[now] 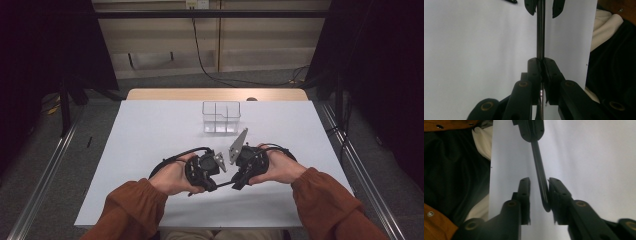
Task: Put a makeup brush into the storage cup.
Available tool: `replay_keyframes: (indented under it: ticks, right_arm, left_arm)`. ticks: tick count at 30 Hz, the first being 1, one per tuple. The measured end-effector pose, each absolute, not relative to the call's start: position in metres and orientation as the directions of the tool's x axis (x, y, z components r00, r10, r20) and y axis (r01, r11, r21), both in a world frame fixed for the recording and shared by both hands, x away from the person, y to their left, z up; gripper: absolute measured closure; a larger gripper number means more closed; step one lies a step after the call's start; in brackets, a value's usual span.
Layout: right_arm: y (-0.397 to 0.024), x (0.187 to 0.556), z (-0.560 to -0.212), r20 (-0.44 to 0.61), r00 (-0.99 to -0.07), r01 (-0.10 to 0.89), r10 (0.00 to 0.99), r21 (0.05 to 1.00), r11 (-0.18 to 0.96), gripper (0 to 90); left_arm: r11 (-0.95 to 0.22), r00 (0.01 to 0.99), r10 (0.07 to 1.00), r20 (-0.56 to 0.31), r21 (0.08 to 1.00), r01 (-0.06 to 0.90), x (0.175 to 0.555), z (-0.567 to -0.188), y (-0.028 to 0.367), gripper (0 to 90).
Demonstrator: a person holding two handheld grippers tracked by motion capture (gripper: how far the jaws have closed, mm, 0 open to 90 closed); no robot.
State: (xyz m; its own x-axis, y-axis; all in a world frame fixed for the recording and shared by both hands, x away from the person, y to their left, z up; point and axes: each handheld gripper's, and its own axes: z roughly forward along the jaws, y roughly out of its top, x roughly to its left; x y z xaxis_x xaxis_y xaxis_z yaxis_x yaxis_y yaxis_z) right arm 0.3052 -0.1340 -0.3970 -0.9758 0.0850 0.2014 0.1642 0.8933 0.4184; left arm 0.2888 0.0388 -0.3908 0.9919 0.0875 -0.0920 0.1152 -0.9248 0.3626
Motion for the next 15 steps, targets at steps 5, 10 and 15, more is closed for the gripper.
replay_keyframes:
  ticks: [5, 10, 15]
  right_arm:
    - [-0.1330, 0.3030, -0.3975, 0.228, -0.969, 0.184, 0.096, 0.406, 0.895, 79.2]
    - [-0.1334, 0.3043, -0.3988, 0.215, -0.974, 0.149, 0.063, 0.409, 0.900, 82.2]
    - [-0.1341, 0.3039, -0.3999, 0.231, -0.971, 0.155, 0.062, 0.409, 0.899, 83.2]
  left_arm:
    - [-0.922, 0.990, 0.086, -0.108, 0.369, 0.120, 0.2865, -0.3917, 0.0375, 84.5]
    - [-0.922, 0.991, 0.075, -0.111, 0.372, 0.111, 0.2866, -0.3912, 0.0373, 84.5]
    - [-0.922, 0.993, 0.058, -0.107, 0.376, 0.094, 0.2871, -0.3916, 0.0382, 84.3]
